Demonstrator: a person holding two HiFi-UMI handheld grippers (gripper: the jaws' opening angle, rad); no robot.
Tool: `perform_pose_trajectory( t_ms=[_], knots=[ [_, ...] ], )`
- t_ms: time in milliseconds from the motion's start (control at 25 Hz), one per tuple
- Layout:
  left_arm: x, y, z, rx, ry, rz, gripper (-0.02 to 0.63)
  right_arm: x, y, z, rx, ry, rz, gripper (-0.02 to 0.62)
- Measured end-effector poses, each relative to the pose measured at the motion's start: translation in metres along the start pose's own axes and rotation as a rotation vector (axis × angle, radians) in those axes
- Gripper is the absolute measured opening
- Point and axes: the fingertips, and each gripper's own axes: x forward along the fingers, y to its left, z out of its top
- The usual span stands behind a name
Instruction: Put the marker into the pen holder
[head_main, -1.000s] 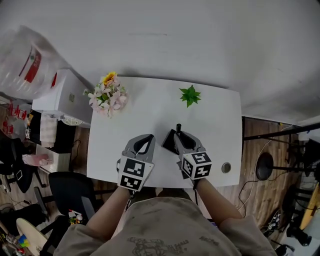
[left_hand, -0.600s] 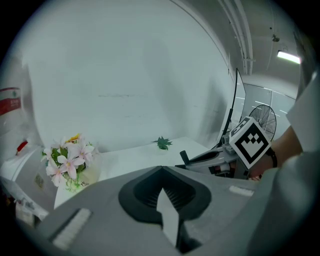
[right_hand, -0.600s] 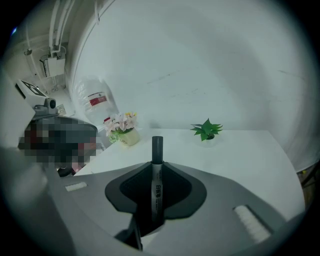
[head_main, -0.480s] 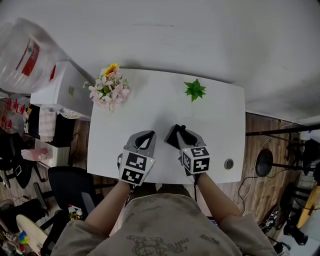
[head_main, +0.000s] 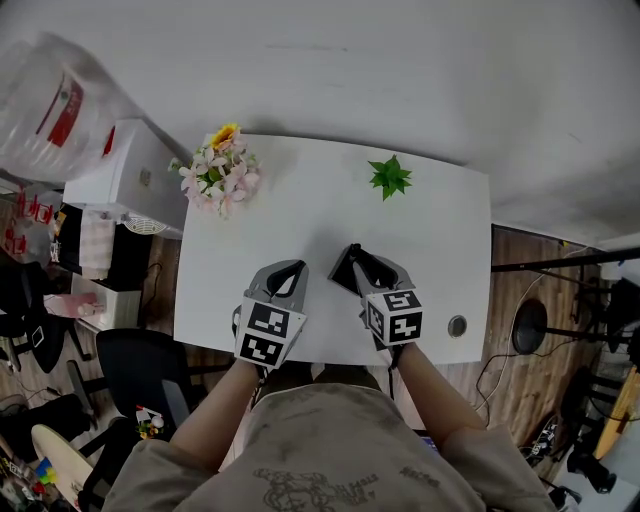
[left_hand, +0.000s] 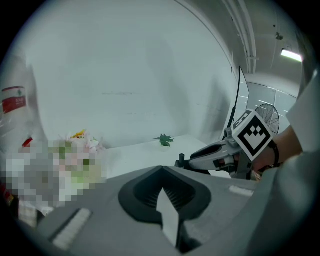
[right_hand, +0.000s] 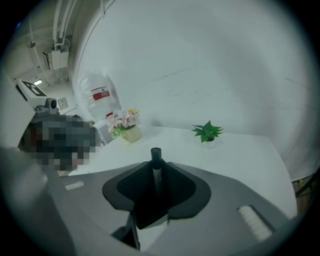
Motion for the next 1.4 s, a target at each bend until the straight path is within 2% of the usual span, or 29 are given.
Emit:
perform_pose_trajectory(
  t_ms=[240, 440, 680, 880, 1120, 1400],
  knots=[
    [-0.011, 0.007, 0.016, 0.006, -0.036, 0.04, 0.001, -0.026, 0.003, 0.032, -0.003, -0.093, 0.029, 0.129],
    [-0.03, 0.014, 0.041, 0.014, -0.09, 0.078, 0.001, -0.059, 0.009, 0.073, -0.03, -0.201, 0.054, 0.114],
    [-0.06, 0.012, 0.079, 0.114, -0.183, 0.123, 0.001, -0.116, 0.023, 0.134, -0.099, -0.39, 0.059, 0.094],
    [-0.094, 0.003, 0.116, 0.158, -0.285, 0.154, 0.001, -0.161, 0.042, 0.171, -0.128, -0.496, 0.11, 0.081],
    [-0.137, -0.003, 0.15, 0.186, -0.39, 0.181, 0.001, -0.213, 0.065, 0.203, -0.161, -0.622, 0.151, 0.058],
    [-0.183, -0.011, 0.18, 0.205, -0.496, 0.201, 0.001, -0.271, 0.085, 0.219, -0.209, -0.724, 0.174, 0.034]
  ],
)
